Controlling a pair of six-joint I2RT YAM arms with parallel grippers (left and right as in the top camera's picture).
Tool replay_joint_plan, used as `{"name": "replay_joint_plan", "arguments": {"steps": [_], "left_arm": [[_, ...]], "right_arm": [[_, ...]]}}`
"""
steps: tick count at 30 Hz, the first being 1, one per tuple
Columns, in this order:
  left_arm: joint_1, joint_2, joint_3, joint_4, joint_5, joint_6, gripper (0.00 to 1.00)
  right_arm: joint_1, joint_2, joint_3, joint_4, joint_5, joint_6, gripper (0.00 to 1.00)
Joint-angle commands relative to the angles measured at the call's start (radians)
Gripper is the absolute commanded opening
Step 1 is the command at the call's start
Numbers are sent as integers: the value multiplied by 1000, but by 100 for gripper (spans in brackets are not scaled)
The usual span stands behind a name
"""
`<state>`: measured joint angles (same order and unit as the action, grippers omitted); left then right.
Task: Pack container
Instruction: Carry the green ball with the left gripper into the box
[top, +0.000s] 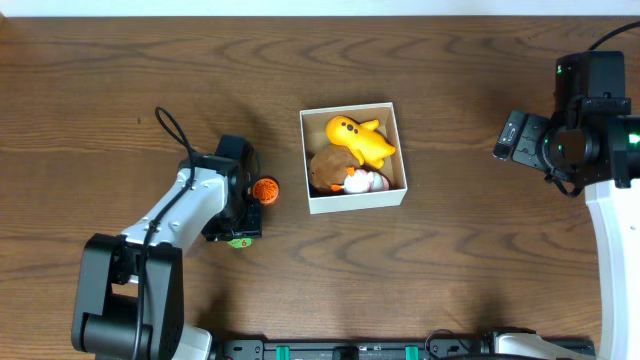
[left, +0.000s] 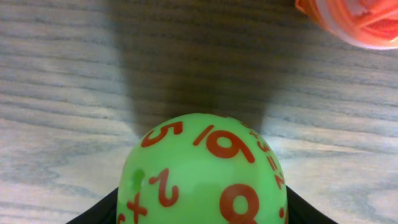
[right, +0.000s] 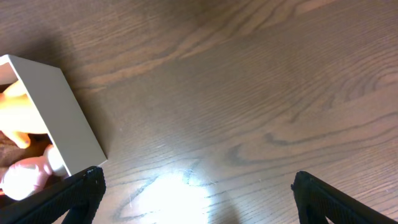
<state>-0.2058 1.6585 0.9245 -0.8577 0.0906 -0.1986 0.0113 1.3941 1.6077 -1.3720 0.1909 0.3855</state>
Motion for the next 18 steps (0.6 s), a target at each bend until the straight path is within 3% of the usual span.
{"name": "replay_joint_plan", "arguments": {"steps": [1,10,18], "left_arm": [[0,-12,65,-39,26,7,52],[-16,-135,364,-244,34,33,48],[-130,-221,401,-71,176,16,49]], "right_arm": [[-6,3,-1,-1,0,-8,99],[-6,3,-1,-1,0,-8,99],[-6,3,-1,-1,0,-8,99]]}}
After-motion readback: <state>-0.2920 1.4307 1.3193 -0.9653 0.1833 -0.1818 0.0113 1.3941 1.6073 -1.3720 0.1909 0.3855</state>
